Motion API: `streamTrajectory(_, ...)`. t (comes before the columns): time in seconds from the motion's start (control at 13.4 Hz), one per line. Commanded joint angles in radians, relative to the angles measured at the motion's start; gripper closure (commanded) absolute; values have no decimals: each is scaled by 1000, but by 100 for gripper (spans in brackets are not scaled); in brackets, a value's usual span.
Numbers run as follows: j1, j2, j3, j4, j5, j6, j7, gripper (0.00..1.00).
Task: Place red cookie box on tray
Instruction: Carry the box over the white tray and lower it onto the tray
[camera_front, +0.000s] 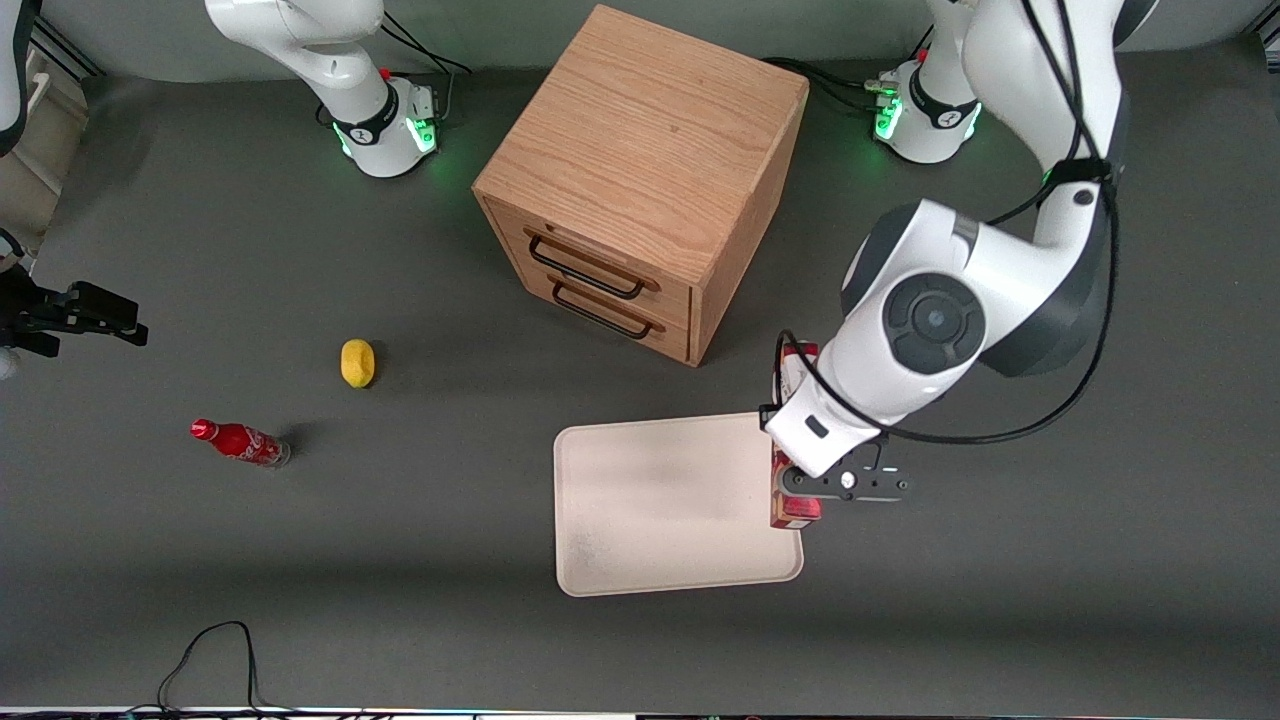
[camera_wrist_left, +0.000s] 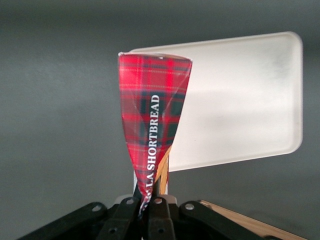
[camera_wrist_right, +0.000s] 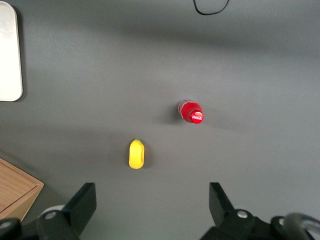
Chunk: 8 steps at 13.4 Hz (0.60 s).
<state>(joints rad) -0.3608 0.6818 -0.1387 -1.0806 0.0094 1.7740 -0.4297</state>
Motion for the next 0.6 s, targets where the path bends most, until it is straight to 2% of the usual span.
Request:
streamTrajectory(0.0,-4,50,5,-42,9,126,-1,100)
streamTrajectory(0.22,-7,94,7,-119,17,270,-38,100)
streamTrajectory(0.52,-7,150,8,-119,17,314,-44,100)
